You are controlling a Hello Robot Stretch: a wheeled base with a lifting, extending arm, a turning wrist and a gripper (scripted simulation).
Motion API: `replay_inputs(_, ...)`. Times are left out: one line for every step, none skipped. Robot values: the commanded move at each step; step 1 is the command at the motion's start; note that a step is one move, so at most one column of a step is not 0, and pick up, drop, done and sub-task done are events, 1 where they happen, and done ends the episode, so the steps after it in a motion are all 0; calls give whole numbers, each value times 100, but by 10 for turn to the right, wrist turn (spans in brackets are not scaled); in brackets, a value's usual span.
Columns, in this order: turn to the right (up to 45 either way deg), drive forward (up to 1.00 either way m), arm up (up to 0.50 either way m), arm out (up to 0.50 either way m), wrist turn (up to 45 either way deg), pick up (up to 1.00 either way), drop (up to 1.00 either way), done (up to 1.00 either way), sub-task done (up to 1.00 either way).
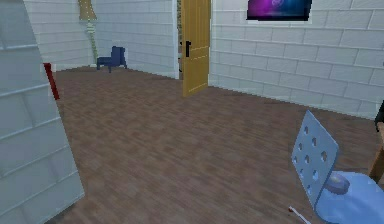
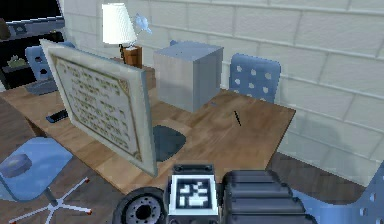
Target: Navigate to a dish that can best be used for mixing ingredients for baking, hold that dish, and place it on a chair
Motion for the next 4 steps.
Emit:
replay_inputs(0,0,0,30,0,0,0,0,0)
replay_inputs(0,0,0,0,450,0,0,0,0)
replay_inputs(0,0,0,0,450,0,0,0,0)
replay_inputs(0,0,0,0,450,0,0,0,0)
